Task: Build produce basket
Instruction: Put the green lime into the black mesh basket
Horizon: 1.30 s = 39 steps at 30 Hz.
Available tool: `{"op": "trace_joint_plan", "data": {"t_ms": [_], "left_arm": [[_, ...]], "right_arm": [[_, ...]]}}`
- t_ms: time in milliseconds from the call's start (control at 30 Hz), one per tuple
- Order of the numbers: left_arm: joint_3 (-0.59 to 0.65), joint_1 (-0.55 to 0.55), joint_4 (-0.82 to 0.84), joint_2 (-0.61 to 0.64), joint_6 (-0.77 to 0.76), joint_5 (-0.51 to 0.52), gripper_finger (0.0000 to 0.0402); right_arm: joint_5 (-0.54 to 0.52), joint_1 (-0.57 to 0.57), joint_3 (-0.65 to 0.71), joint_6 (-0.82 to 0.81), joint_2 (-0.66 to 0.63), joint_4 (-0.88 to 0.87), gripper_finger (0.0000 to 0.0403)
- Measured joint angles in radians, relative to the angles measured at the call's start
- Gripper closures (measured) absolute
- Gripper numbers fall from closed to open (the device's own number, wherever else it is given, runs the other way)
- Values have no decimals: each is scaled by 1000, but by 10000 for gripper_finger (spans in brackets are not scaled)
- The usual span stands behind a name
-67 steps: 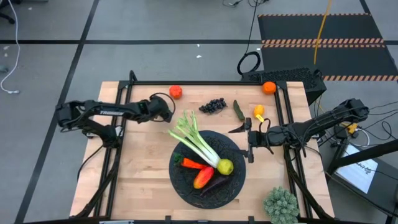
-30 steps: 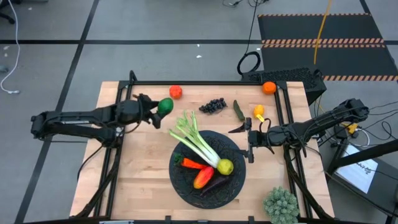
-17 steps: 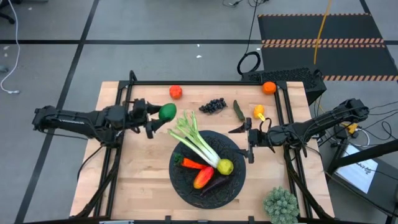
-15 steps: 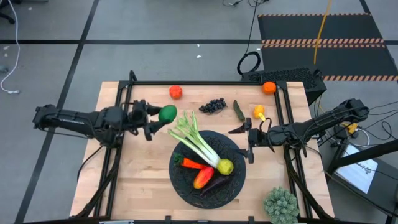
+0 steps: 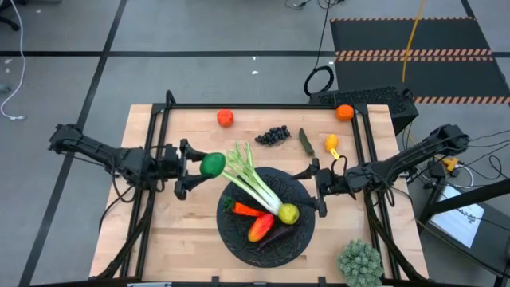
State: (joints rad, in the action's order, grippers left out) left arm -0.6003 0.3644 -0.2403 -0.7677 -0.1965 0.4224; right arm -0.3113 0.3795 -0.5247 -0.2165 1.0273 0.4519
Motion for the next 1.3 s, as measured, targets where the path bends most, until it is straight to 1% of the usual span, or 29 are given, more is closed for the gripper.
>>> {"op": "trace_joint_plan", "data": {"t_ms": [167,367,500,700,800,933,1167,1300], "left_arm": [[-1,38,-84,-47,61,26,92],[-40,64,-92,-98,191,35,92],[-43,84,-136,-127,335,35,92],[-43,105,-206,-164,653,33,92],[-43,115,-229,-176,773,33,92],[-44,130,-236,-182,884,31,92],[-44,151,-236,-182,1025,31,92],[-44,156,-236,-182,1152,31,92]], "right_arm": [[0,3,0,26,19,54,62],[-2,-13,0,142,19,53,62],[-3,-35,0,201,19,53,62],[-2,-60,0,237,19,48,62],[-2,-65,0,239,19,38,62],[-2,-65,0,239,19,39,62],[-1,-64,0,229,19,40,62],[-1,-64,0,229,19,40,62]]}}
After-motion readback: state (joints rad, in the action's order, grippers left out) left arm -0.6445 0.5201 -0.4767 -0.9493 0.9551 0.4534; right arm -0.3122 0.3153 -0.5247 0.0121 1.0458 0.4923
